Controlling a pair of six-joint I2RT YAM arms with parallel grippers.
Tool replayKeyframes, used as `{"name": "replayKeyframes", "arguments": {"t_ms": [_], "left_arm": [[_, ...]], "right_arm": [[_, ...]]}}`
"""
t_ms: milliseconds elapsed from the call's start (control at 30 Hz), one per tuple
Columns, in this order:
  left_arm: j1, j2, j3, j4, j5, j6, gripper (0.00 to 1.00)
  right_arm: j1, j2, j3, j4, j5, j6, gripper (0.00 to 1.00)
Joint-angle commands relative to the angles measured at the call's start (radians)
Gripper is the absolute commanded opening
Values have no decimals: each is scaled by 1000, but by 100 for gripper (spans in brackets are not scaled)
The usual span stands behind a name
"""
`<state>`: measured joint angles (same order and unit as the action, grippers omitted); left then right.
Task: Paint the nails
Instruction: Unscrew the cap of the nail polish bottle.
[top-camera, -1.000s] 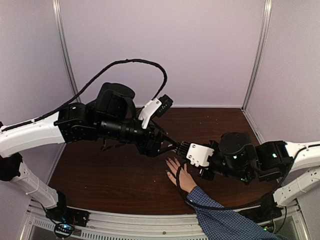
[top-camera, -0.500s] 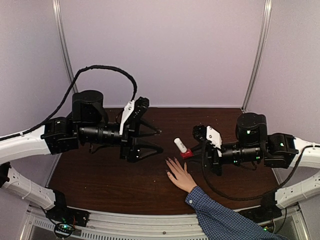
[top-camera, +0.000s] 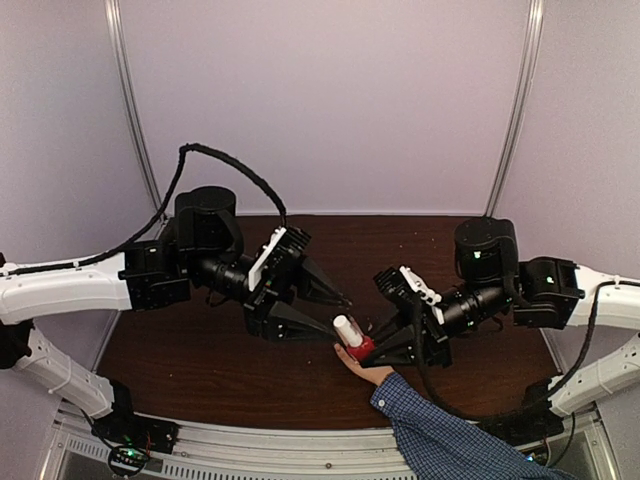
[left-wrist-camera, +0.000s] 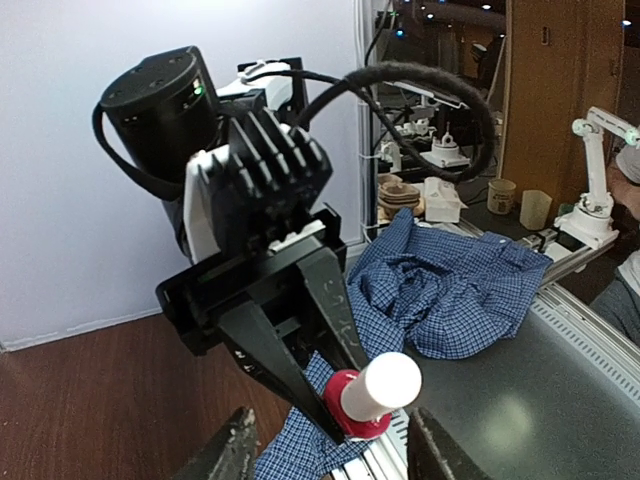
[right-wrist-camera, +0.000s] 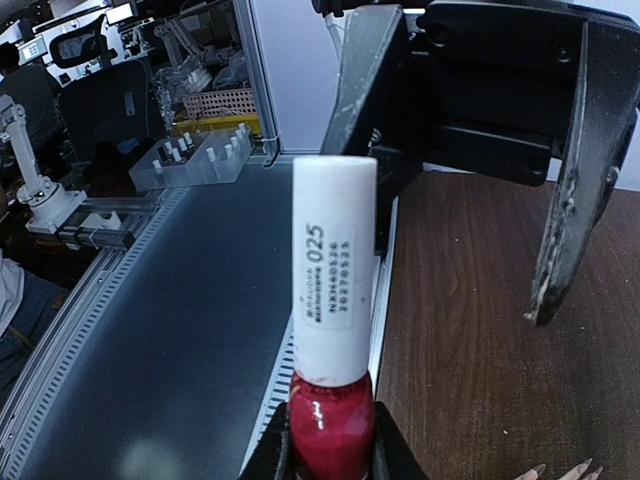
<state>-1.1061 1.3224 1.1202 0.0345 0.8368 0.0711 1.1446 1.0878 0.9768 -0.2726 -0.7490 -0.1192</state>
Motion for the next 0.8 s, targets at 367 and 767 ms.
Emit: {"name": "replayKeyframes", "arguments": {"t_ms": [367,767], "left_arm": [[-29,65,56,158,165,12,31],[-32,62,55,145,29,-28,0]], "right_arm": [[-38,44,30,53,-179,63,0],[-90,32,10,93,-157,111,0]]}}
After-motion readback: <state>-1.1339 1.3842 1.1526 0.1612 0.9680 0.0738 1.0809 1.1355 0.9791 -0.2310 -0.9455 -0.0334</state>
